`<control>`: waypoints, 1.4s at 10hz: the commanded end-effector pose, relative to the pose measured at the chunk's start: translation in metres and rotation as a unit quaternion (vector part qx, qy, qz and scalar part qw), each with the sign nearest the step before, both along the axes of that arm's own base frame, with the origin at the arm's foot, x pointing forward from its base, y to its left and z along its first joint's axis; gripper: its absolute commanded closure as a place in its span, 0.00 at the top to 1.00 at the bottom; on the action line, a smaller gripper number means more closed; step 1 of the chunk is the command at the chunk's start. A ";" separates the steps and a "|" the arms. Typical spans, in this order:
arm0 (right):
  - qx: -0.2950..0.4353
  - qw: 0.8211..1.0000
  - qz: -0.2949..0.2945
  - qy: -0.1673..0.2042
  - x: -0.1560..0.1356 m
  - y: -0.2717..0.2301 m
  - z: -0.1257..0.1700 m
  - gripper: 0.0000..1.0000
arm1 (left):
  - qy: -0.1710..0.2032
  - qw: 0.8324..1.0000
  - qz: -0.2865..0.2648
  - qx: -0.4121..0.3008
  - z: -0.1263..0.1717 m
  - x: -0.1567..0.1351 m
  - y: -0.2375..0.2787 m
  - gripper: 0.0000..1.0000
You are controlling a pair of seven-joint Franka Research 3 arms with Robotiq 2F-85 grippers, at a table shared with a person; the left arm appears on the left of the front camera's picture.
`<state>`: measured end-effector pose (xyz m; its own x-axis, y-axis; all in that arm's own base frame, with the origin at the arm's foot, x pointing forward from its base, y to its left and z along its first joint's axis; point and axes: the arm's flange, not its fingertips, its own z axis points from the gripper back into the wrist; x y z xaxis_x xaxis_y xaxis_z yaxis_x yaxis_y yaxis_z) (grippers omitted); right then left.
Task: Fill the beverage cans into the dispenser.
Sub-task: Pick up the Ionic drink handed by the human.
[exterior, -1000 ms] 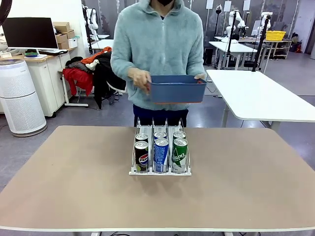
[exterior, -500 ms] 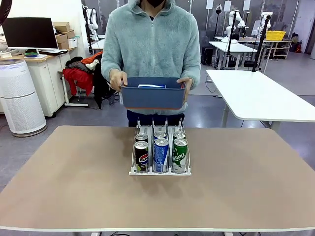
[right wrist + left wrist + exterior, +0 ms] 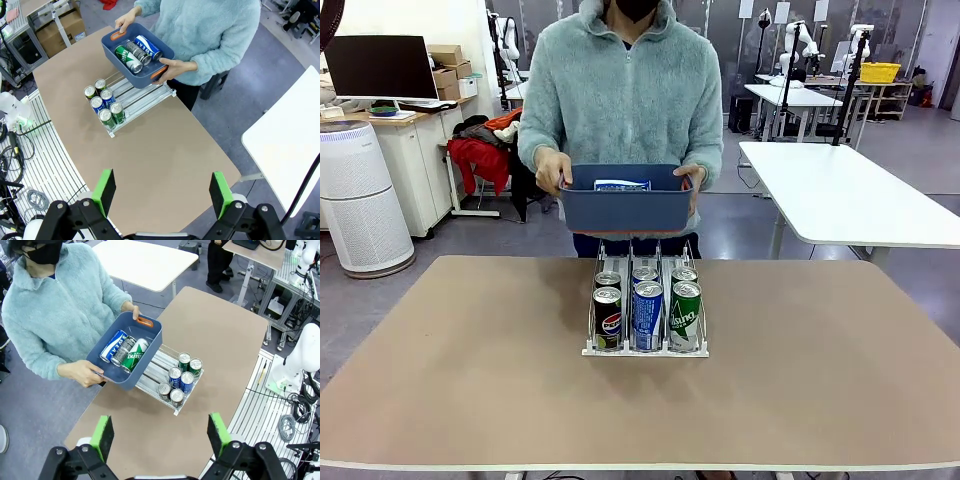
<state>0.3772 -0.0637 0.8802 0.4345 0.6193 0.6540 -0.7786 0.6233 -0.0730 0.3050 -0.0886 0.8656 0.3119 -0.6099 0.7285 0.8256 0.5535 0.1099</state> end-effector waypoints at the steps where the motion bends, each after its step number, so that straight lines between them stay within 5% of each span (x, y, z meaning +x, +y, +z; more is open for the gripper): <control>1: -0.001 1.000 0.001 0.000 -0.001 0.001 0.000 1.00 | 0.000 1.000 -0.001 0.000 0.000 0.000 0.000 1.00; 14: -0.001 1.000 0.001 0.000 -0.001 0.001 0.000 1.00 | 0.000 1.000 -0.001 0.000 0.000 0.000 0.000 1.00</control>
<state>0.3772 -0.0637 0.8802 0.4345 0.6193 0.6540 -0.7786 0.6233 -0.0730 0.3050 -0.0886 0.8656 0.3119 -0.6099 0.7285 0.8256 0.5534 0.1099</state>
